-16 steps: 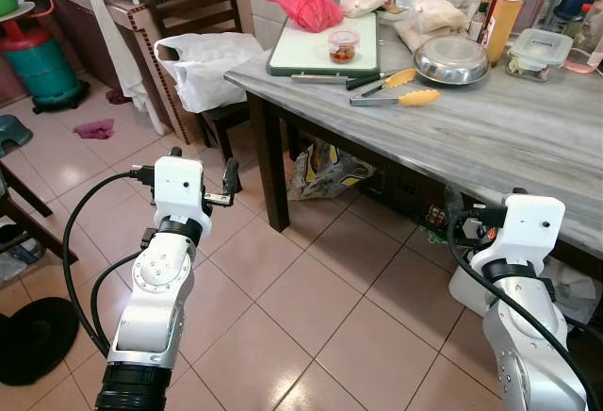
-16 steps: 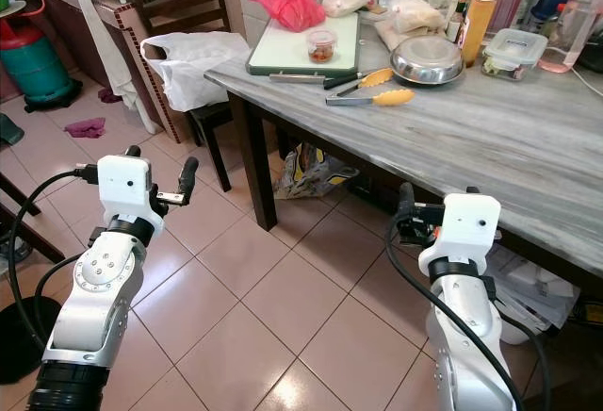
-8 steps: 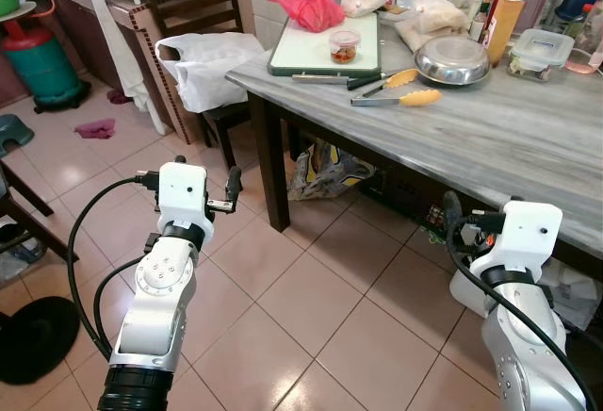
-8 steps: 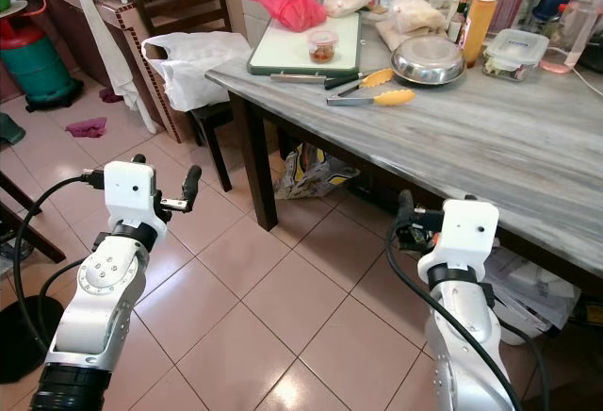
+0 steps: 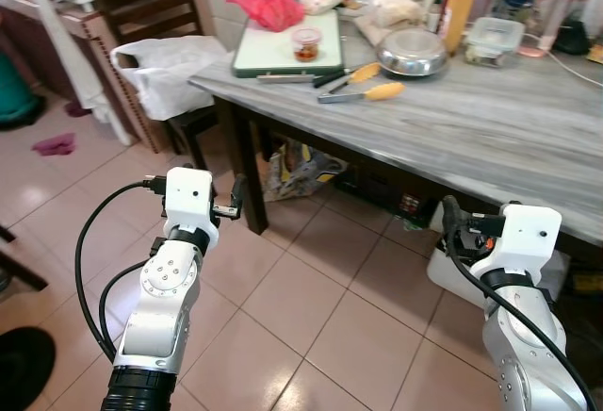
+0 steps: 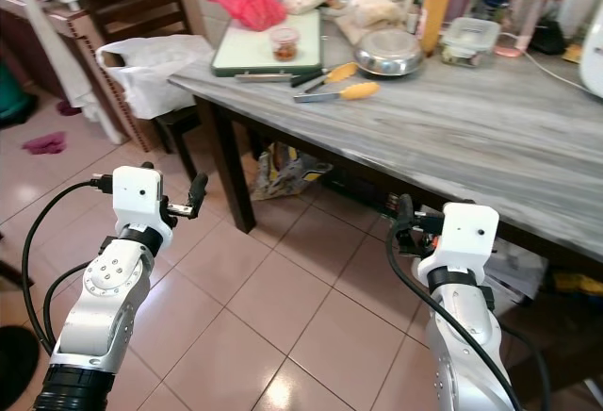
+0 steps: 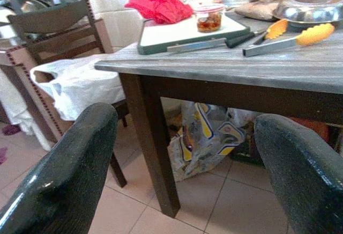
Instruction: Setting the table
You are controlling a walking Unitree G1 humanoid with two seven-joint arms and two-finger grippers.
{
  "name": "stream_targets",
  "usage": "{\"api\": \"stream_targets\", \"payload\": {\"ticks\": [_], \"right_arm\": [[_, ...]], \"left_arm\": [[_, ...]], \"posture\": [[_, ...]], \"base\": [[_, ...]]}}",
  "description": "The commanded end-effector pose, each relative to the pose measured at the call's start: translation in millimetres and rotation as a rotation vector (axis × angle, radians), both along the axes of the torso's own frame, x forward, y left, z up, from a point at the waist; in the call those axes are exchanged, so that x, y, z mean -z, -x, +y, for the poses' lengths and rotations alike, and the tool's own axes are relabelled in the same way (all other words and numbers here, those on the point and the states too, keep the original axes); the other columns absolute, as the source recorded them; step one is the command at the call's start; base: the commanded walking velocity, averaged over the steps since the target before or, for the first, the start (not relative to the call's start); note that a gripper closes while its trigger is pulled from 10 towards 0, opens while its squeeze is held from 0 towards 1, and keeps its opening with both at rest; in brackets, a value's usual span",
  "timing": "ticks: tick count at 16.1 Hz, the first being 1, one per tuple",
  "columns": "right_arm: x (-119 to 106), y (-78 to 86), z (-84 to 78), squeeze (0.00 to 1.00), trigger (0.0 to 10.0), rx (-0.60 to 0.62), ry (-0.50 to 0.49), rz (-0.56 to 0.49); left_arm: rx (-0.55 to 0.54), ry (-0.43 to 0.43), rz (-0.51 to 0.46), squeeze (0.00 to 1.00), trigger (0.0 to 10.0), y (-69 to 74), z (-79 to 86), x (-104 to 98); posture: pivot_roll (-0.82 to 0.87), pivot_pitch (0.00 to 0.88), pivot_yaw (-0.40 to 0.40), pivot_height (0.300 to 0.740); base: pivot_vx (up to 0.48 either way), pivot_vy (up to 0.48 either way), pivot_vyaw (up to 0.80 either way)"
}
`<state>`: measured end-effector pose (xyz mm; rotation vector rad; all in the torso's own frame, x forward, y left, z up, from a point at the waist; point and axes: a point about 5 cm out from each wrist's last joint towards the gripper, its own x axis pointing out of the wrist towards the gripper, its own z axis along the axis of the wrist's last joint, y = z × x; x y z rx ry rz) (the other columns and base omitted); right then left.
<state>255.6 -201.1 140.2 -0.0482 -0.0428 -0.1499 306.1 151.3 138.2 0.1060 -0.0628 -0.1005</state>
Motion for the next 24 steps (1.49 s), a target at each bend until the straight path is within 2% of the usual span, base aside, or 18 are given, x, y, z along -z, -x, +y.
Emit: {"api": "stream_targets", "payload": {"ticks": [1, 12, 24], "right_arm": [[2.0, -0.1, -0.4, 0.0, 10.0, 0.001, -0.005, 0.015], [4.9, 3.4, -5.0, 0.0, 10.0, 0.008, -0.014, 0.035], [5.1, 3.3, -2.8, 0.0, 10.0, 0.007, -0.012, 0.033]], "left_arm": [[-0.012, -0.003, 0.022, 0.0, 10.0, 0.6, 2.9, 3.6], [-0.016, -0.003, 0.054, 0.0, 10.0, 4.4, -0.5, 12.0], [-0.033, -0.009, 0.066, 0.0, 10.0, 0.6, 0.6, 10.2]], "posture": [[-0.02, 0.028, 0.061, 0.74], [-0.04, 0.041, 0.051, 0.74], [-0.04, 0.043, 0.055, 0.74]], "base": [[0.0, 0.0, -0.76], [0.0, 0.0, -0.73], [0.0, 0.0, 0.0]]}}
